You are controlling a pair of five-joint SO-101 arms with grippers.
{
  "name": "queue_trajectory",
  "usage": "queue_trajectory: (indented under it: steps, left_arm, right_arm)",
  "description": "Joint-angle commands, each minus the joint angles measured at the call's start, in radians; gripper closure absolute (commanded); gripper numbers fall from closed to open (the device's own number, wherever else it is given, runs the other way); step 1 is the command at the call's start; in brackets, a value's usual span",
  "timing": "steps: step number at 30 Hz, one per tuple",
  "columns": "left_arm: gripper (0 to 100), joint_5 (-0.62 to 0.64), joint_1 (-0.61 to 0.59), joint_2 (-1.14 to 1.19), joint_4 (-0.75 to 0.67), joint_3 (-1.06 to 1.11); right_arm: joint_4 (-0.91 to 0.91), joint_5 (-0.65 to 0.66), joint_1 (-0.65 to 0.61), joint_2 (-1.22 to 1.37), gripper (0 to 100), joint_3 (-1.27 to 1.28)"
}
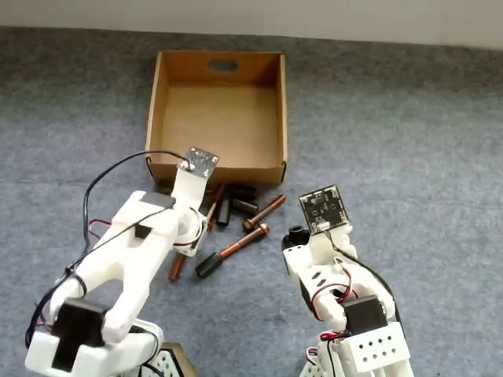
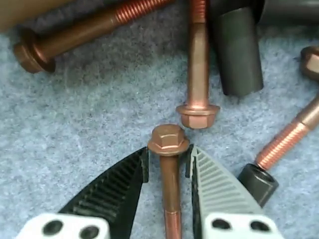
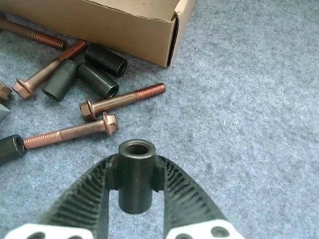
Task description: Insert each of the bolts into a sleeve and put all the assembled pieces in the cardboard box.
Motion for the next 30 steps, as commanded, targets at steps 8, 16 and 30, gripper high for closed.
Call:
queue_trajectory:
  steps: [8, 16, 30]
  left_arm:
    - [95, -0.002, 0.004, 0.081, -0.011, -0.082]
    - [99, -0.002, 0.005, 0.079, -0.011, -0.081]
    - [99, -0.002, -0.001, -0.572, 0.04, 0.008]
  right_arm:
    - [-0.019, -0.002, -0.001, -0.012, 99.3, -0.005]
    - [-0.019, -0.002, -0.001, -0.012, 99.3, -0.007]
    - [0.025, -0.005, -0.001, -0.226, 99.3, 0.015]
